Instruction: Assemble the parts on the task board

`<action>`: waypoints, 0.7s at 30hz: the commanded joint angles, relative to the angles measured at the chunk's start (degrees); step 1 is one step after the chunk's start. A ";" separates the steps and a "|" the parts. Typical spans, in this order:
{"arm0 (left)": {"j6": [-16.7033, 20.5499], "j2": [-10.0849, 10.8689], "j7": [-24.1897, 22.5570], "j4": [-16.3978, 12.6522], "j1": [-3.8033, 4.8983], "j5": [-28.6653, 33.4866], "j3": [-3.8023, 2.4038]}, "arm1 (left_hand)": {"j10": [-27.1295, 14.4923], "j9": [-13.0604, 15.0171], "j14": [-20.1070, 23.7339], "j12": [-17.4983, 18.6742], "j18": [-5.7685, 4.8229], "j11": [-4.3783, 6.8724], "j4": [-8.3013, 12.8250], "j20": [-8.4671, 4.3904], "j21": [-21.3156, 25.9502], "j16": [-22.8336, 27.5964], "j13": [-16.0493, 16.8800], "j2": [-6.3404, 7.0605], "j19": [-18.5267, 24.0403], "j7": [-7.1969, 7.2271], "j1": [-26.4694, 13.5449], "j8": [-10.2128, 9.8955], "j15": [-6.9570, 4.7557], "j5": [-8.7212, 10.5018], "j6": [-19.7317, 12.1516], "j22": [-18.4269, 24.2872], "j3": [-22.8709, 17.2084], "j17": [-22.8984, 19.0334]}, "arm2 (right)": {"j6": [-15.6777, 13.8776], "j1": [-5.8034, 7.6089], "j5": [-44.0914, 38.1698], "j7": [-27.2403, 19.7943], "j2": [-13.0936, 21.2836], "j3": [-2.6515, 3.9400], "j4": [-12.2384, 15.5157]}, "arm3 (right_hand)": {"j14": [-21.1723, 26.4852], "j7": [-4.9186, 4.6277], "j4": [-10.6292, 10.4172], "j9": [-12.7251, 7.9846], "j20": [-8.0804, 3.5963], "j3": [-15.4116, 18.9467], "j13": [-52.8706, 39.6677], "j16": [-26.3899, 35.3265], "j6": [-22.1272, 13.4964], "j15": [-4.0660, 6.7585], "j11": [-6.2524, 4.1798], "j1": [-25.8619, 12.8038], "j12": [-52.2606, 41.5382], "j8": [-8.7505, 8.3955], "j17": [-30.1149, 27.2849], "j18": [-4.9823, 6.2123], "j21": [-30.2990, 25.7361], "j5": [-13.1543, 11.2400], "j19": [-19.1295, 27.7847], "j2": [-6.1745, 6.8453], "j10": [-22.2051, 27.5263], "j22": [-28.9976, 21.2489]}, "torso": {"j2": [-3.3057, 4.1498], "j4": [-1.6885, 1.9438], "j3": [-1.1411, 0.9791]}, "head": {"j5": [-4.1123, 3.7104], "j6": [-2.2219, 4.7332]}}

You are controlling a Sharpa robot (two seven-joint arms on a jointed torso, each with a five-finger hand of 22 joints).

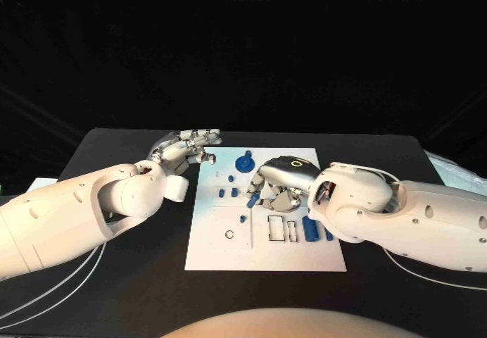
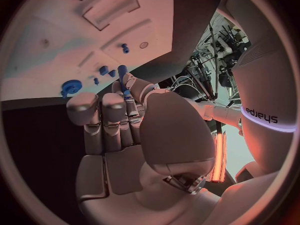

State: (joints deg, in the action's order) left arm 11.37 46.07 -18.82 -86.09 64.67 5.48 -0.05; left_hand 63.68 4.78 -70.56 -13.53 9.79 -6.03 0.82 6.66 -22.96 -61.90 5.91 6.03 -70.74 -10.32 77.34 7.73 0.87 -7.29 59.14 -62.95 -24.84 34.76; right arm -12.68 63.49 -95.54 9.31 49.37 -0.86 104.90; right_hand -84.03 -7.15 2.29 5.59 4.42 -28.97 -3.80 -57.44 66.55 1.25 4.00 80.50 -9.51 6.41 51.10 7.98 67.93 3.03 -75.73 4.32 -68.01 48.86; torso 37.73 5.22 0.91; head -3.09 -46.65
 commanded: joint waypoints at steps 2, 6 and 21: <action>-1.11 -0.24 -0.41 0.00 -0.06 -0.28 -0.03 | -0.40 -0.09 0.15 -0.40 0.59 0.14 -0.06 -0.02 0.27 0.19 0.08 -0.30 -0.38 0.11 0.44 0.31 0.15 -0.24 -0.30 0.05 0.27 -0.09 | 1.20 -1.38 -1.14 -1.61 -2.45 -0.10 -0.30 | -0.71 -0.23 -0.05 0.03 -0.04 -0.40 -0.04 -0.35 -0.07 0.31 -0.56 0.25 0.08 -0.35 0.04 -0.67 0.26 0.43 -0.24 -0.09 -0.92 -0.02 | 0.08 0.02 0.07 | 0.25 -0.03; -1.14 -0.30 -0.42 -0.02 -0.09 -0.28 -0.03 | -0.40 -0.09 0.15 -0.40 0.59 0.14 -0.06 -0.02 0.27 0.19 0.08 -0.30 -0.38 0.11 0.44 0.31 0.15 -0.24 -0.30 0.05 0.27 -0.09 | 1.72 -2.95 -1.68 -2.24 -5.05 -0.19 -1.36 | -0.70 -0.28 0.19 0.02 -0.02 -0.65 -0.04 -0.43 -0.20 0.27 -0.52 0.26 0.28 -0.45 0.08 -0.66 0.27 0.64 -0.19 0.02 -0.83 -0.06 | 0.12 -0.08 0.05 | 0.59 -0.24; -1.28 -0.52 -0.32 0.16 -0.38 -0.28 -0.03 | -0.45 -0.09 0.17 -0.49 0.59 0.14 -0.03 -0.01 0.32 0.19 0.09 -0.39 -0.39 0.11 0.49 0.35 0.16 -0.25 -0.32 0.10 0.28 -0.12 | 3.42 -5.10 -2.70 -2.75 -7.65 -0.37 -4.57 | -0.67 -0.40 0.36 0.04 0.05 -0.67 -0.05 -0.51 -0.27 0.18 -0.38 -0.19 0.56 -0.55 0.11 -0.65 0.29 0.86 -0.12 0.42 -0.76 -0.10 | 0.07 -0.04 0.00 | 1.00 -0.92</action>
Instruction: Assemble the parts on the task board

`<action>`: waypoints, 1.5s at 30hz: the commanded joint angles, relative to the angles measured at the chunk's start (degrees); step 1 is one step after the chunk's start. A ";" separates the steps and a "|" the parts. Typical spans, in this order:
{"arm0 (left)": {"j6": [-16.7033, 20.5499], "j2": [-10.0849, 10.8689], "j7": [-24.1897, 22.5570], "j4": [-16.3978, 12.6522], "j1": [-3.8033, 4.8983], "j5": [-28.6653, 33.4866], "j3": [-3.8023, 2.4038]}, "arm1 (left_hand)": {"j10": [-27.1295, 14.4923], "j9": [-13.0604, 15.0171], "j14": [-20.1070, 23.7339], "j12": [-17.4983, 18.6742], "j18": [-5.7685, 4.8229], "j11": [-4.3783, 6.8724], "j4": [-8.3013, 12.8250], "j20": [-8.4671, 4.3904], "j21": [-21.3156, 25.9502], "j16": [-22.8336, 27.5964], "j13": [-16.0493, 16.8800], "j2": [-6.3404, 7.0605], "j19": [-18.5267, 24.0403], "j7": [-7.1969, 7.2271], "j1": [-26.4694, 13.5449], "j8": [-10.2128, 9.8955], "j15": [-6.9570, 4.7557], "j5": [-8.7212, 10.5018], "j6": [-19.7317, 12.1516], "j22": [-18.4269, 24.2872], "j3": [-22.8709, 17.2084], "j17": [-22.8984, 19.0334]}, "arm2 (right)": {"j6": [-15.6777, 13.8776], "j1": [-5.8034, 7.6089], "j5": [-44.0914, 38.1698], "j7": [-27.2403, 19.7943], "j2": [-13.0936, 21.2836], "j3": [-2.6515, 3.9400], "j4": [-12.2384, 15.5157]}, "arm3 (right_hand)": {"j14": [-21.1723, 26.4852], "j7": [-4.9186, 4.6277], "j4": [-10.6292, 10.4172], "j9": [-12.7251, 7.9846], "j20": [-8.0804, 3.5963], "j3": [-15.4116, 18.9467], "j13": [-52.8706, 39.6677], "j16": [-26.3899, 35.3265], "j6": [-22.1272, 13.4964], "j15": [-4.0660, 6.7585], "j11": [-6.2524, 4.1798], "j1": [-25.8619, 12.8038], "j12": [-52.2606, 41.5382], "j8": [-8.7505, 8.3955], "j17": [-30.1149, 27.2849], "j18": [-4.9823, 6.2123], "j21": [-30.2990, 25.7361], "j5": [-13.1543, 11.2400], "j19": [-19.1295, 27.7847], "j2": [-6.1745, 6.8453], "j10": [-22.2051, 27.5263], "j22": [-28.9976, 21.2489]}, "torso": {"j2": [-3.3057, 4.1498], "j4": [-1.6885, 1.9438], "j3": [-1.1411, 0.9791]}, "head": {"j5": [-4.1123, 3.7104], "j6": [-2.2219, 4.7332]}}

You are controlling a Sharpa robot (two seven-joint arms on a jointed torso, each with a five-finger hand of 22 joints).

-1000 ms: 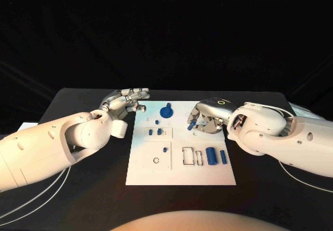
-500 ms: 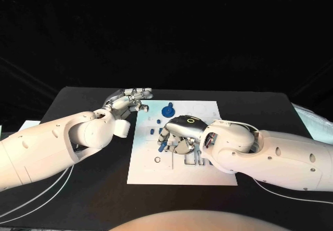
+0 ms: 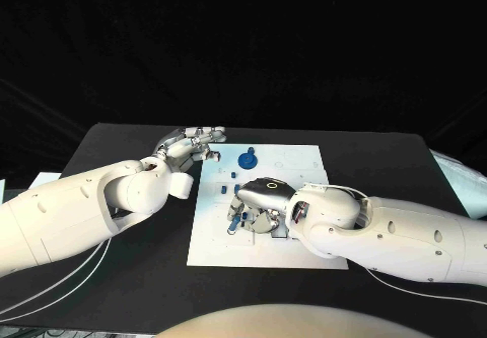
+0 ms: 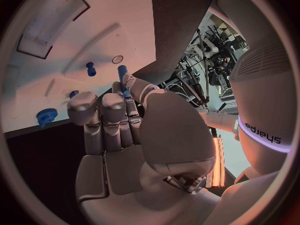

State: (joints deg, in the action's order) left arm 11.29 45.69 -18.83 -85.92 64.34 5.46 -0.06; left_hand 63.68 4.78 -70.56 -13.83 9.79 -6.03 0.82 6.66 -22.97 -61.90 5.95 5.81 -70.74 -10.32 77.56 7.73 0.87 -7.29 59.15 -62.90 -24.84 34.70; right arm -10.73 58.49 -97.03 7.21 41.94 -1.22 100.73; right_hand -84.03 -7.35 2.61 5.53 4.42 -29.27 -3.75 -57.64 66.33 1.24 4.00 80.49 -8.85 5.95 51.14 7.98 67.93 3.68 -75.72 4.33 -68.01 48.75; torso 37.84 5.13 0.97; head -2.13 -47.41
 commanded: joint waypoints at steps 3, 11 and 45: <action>-1.21 -0.16 -0.30 -0.01 -0.09 -0.26 -0.03 | -0.45 -0.10 0.17 -0.19 0.59 0.14 -0.03 -0.02 0.32 0.19 0.05 -0.16 -0.39 0.11 0.27 0.36 0.15 -0.25 -0.32 0.05 0.28 -0.05 | 1.67 -0.14 -1.35 -0.61 -0.39 -0.05 -0.84 | -0.66 -0.20 0.02 0.10 0.06 -0.36 -0.11 -0.32 -0.04 0.17 -0.37 -0.25 -0.08 -0.09 0.08 -0.65 0.29 0.22 -0.11 0.42 -0.77 0.01 | -0.02 0.08 -0.08 | 0.09 -0.22; -1.28 -0.16 -0.25 -0.01 -0.14 -0.26 -0.03 | -0.45 -0.10 0.17 -0.19 0.59 0.14 -0.03 -0.02 0.32 0.19 0.05 -0.16 -0.39 0.11 0.27 0.36 0.15 -0.25 -0.32 0.05 0.28 -0.05 | 2.05 -0.27 -1.74 -0.64 -1.10 -0.15 -2.03 | -0.65 -0.20 0.00 0.11 0.08 -0.34 -0.11 -0.33 -0.02 0.16 -0.37 -0.37 -0.05 -0.09 0.08 -0.65 0.29 0.26 -0.09 0.43 -0.78 0.00 | 0.02 -0.01 -0.09 | 0.23 -0.37; -1.42 -0.17 -0.11 -0.02 -0.15 -0.26 -0.03 | -0.45 -0.10 0.17 -0.19 0.59 0.14 -0.03 -0.02 0.32 0.19 0.05 -0.16 -0.39 0.11 0.27 0.36 0.15 -0.25 -0.32 0.05 0.28 -0.05 | 4.35 -0.87 -3.92 1.31 -3.38 -0.76 -3.44 | -0.49 -1.17 -0.40 -0.48 0.57 0.22 0.17 -0.33 -2.84 -0.66 0.57 -2.58 1.84 -1.77 -0.08 -0.48 -0.49 1.17 0.78 1.76 1.81 -1.36 | -0.07 -0.03 0.00 | 0.52 -0.83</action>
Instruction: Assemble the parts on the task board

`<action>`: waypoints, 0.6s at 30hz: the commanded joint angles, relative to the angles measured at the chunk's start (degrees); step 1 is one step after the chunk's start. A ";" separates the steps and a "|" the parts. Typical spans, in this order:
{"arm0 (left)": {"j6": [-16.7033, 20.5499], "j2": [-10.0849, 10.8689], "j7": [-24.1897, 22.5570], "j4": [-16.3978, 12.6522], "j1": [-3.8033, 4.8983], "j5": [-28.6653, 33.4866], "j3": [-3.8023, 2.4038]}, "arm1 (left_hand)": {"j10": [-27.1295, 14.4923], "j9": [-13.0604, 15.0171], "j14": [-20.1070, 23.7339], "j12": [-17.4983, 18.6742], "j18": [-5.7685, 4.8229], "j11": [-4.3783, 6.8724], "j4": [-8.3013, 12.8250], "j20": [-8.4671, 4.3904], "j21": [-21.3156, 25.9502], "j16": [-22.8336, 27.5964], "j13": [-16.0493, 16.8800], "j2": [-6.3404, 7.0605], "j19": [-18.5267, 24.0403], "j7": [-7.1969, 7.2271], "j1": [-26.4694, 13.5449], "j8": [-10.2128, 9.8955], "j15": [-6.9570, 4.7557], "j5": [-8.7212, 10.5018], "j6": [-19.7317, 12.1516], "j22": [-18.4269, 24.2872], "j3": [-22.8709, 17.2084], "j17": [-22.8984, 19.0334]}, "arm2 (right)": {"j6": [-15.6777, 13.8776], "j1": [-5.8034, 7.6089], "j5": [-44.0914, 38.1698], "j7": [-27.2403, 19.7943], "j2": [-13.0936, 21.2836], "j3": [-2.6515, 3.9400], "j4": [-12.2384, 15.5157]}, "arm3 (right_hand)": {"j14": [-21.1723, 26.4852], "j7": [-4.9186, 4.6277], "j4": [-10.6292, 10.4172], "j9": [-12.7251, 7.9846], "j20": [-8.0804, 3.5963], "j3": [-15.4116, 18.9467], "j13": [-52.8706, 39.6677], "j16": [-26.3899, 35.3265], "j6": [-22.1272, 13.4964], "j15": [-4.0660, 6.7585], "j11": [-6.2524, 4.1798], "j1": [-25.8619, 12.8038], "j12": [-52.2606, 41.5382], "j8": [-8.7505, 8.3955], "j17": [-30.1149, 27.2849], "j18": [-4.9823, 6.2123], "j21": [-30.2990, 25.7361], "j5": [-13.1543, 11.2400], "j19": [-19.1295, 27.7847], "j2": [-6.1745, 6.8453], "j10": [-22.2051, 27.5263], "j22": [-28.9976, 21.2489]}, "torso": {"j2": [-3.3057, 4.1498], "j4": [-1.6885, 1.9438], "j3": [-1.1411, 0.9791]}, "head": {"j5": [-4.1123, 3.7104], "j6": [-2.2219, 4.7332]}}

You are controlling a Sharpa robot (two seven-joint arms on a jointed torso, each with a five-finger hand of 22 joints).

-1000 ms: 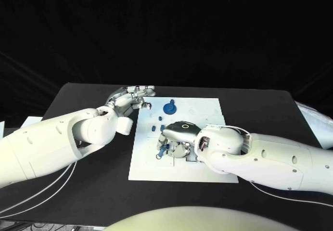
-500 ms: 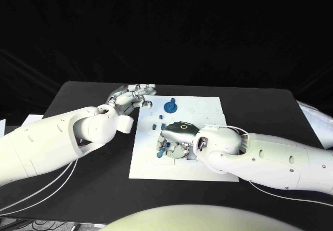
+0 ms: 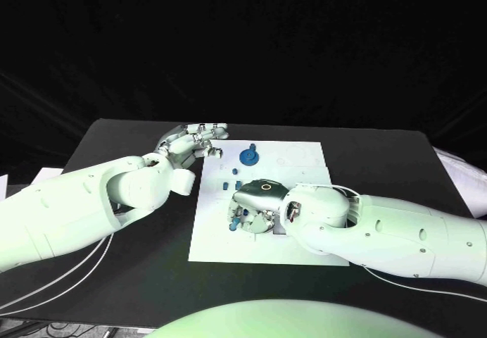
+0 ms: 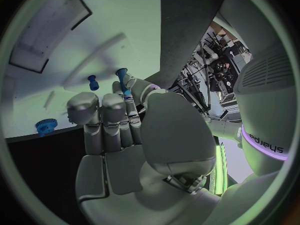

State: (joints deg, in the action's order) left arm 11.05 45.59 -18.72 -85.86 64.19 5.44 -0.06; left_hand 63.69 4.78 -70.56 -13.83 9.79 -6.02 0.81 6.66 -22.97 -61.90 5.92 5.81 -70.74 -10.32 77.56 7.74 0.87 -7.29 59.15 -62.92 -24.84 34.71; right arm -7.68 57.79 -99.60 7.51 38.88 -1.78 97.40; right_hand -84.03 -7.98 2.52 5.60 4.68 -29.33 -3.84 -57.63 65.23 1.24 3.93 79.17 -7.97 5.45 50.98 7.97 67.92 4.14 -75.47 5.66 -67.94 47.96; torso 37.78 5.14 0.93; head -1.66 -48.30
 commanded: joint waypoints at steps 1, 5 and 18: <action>-1.18 -0.07 -0.21 -0.09 0.00 -0.25 -0.03 | -0.45 -0.10 0.17 -0.19 0.59 0.14 -0.02 -0.01 0.33 0.19 0.08 -0.16 -0.39 0.11 0.27 0.35 0.15 -0.25 -0.32 0.06 0.29 -0.07 | 1.28 -0.17 -1.39 1.14 -0.45 -0.26 -0.17 | -0.49 -0.90 -0.42 -0.78 0.52 0.51 0.26 -0.41 -2.71 -0.93 0.96 -1.75 1.31 -1.72 0.11 -0.44 -0.69 1.16 0.72 0.90 2.39 -0.91 | 0.02 -0.05 0.02 | 0.05 0.06; -1.18 -0.03 -0.16 -0.12 0.00 -0.25 -0.03 | -0.57 -0.12 0.23 -0.33 0.59 0.11 -0.01 0.00 0.41 0.23 0.09 -0.22 -0.42 0.08 0.25 0.42 0.17 -0.24 -0.39 0.14 0.40 -0.21 | 1.07 -0.17 -1.50 1.38 -0.75 -0.45 -0.26 | -0.29 -2.17 -0.90 -1.80 1.40 2.11 0.19 -0.31 -7.63 -1.87 2.14 -3.64 2.08 -2.01 -0.22 -0.21 -1.47 2.72 1.47 2.98 4.69 -2.23 | 0.04 0.02 0.00 | -0.02 0.04; -1.32 0.02 0.00 -0.12 0.00 -0.25 -0.03 | -0.57 -0.12 0.23 -0.33 0.59 0.11 -0.01 0.00 0.41 0.23 0.09 -0.22 -0.42 0.08 0.25 0.42 0.17 -0.24 -0.39 0.14 0.40 -0.21 | -3.97 -0.38 -1.70 0.84 -0.18 -0.60 0.56 | 1.93 -1.96 -0.25 -1.69 1.79 6.53 0.14 2.86 -11.11 -2.28 2.63 -3.07 2.63 -1.72 -4.05 0.83 -4.94 3.86 4.39 3.57 11.96 -7.78 | 0.00 -0.03 -0.05 | -0.01 0.05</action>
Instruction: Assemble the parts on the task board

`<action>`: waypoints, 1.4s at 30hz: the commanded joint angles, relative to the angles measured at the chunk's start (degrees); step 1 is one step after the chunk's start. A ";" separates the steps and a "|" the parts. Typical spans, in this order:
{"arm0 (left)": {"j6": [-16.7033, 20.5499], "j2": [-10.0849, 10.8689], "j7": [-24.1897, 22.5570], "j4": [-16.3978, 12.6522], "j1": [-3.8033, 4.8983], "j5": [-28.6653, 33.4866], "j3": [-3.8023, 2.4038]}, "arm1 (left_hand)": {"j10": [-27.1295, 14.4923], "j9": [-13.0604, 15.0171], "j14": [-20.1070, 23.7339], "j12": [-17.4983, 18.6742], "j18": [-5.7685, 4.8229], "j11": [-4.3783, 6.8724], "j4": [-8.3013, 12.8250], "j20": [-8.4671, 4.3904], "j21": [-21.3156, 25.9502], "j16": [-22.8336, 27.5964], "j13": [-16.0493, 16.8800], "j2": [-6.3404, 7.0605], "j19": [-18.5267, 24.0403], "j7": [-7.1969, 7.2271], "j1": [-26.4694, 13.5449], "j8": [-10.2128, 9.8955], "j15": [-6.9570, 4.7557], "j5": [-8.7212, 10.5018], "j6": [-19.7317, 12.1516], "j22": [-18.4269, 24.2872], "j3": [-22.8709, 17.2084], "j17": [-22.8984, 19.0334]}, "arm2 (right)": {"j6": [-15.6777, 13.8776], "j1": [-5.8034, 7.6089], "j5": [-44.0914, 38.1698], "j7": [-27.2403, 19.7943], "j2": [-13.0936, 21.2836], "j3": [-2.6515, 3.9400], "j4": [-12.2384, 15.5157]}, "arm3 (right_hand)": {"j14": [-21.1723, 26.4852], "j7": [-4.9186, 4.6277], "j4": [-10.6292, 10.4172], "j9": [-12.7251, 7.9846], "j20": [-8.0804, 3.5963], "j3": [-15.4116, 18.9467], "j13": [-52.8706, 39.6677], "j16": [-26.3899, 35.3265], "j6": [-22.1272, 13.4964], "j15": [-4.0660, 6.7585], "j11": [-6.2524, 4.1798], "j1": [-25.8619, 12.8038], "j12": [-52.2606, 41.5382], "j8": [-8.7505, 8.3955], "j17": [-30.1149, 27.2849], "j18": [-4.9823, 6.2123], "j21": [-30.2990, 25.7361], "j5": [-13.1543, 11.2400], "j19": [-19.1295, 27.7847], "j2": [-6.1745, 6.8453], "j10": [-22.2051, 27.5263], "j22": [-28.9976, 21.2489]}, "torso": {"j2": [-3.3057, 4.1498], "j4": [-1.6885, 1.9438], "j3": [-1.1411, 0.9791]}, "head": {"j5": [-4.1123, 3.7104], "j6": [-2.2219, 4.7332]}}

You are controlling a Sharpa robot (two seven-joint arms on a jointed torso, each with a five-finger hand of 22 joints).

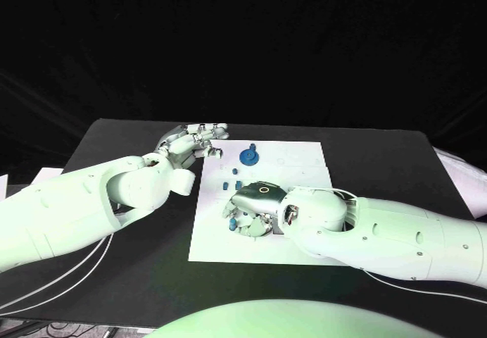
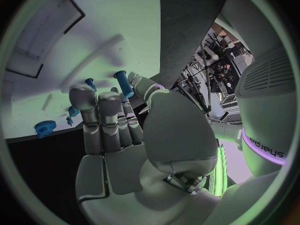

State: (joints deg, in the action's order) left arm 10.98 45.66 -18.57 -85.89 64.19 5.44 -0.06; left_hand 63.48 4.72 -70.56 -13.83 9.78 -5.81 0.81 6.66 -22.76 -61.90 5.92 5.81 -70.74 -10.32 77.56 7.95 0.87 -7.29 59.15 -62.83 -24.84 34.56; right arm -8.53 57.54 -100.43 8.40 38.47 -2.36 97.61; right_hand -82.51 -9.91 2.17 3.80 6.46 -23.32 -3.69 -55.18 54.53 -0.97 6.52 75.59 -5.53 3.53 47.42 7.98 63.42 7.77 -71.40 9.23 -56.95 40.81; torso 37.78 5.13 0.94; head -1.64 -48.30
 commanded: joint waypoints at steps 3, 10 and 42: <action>-1.32 -0.02 -0.09 -0.08 0.00 -0.24 -0.03 | -0.36 -0.05 0.23 -0.33 0.59 -0.10 -0.01 0.00 0.20 0.23 0.10 -0.22 -0.42 0.08 0.25 0.20 0.17 -0.24 -0.39 0.05 0.40 -0.05 | -4.98 -0.23 -0.76 -0.51 1.21 -0.01 1.15 | 0.73 -0.02 0.16 0.15 0.04 1.11 -0.11 1.04 -0.49 -0.10 0.06 0.70 -0.17 0.26 -1.26 0.95 -0.90 0.42 0.66 -0.16 1.41 -1.33 | 0.00 0.01 -0.03 | -0.17 0.13; -1.33 0.16 -0.01 -0.06 0.00 -0.24 -0.03 | -0.44 -0.07 0.27 -0.37 0.59 -0.12 0.00 0.00 0.24 0.25 0.10 -0.19 -0.43 0.06 0.24 0.21 0.18 -0.23 -0.45 0.09 0.47 -0.13 | -8.58 0.13 3.53 -0.99 7.01 0.76 5.47 | 0.81 0.13 -0.02 0.40 0.01 2.73 -0.51 1.63 0.59 0.00 -0.19 0.73 -2.53 0.77 -2.12 1.02 -1.37 0.67 0.76 -0.59 -0.12 -1.88 | -0.10 -0.08 0.01 | -0.70 0.38; -0.85 1.14 0.02 -0.82 0.02 -0.57 0.01 | -0.56 -0.09 0.42 -0.43 0.59 -0.14 0.04 0.02 0.30 0.41 0.09 -0.14 -0.43 0.04 0.23 0.23 0.20 -0.22 -0.54 0.14 0.56 -0.46 | -6.44 3.70 20.12 22.20 28.81 -1.41 13.10 | -5.40 4.30 -16.46 3.84 -3.85 23.56 -58.50 -26.89 4.85 4.28 -5.65 -8.60 -59.78 8.48 30.24 -3.52 15.91 13.64 -10.12 -2.55 -20.76 25.91 | -0.83 -2.32 0.13 | -3.24 1.75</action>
State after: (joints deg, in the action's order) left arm 10.87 46.80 -18.24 -86.59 64.20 5.28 -0.03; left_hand 63.27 4.68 -70.37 -14.17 9.79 -6.03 0.82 6.66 -22.78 -61.67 5.94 5.81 -70.74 -10.32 77.56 7.95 1.06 -7.29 59.15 -62.75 -24.53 34.15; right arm -16.71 61.37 -78.74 26.07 67.45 -3.76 110.74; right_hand -83.93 -5.53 -14.05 7.60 2.67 -0.08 -62.08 -81.82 59.72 3.61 0.83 67.48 -64.93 11.73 74.95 5.25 79.08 21.62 -81.16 6.54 -78.01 66.66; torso 36.92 2.84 0.99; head -4.99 -46.54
